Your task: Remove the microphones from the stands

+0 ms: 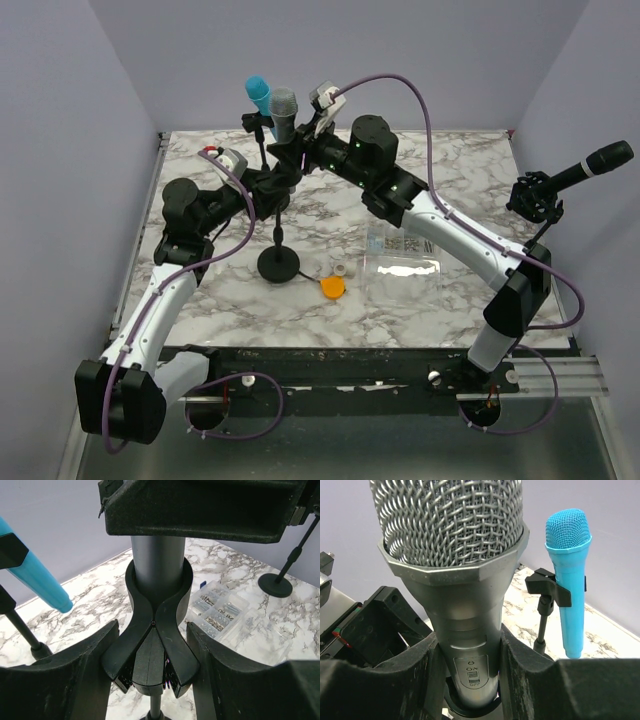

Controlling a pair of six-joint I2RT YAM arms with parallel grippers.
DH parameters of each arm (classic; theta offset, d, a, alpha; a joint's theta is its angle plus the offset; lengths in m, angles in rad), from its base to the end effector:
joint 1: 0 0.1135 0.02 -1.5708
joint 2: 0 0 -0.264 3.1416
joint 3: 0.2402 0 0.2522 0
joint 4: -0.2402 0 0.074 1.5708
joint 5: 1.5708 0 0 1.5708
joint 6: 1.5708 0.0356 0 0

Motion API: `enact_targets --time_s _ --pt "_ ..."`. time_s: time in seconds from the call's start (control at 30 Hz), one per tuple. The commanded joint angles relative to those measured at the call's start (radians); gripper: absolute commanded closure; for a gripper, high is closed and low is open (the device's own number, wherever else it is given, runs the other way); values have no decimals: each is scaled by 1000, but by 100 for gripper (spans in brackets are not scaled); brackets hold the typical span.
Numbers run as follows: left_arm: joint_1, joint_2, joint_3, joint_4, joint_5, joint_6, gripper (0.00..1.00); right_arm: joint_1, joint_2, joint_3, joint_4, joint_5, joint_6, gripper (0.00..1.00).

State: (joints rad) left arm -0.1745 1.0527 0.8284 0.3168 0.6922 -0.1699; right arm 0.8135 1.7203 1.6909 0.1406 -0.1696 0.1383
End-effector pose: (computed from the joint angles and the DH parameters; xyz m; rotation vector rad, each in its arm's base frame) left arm 0.2348 -0.0645 0.3562 0.5738 1.4408 -0.7834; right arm 0.2803 0.3052 0.4394 -0.6392 1.3852 0.8926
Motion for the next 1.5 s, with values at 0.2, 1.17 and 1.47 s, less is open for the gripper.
enact_targets --time_s 0.2,1.17,1.47 --pt "1 19 13 -27 39 26 100 10 11 255 -144 -283 -259 99" --pt "8 86 27 -38 72 38 100 36 1 214 28 -328 -244 99" --pt "10 61 -1 9 -14 3 64 35 -52 39 61 -198 -298 99"
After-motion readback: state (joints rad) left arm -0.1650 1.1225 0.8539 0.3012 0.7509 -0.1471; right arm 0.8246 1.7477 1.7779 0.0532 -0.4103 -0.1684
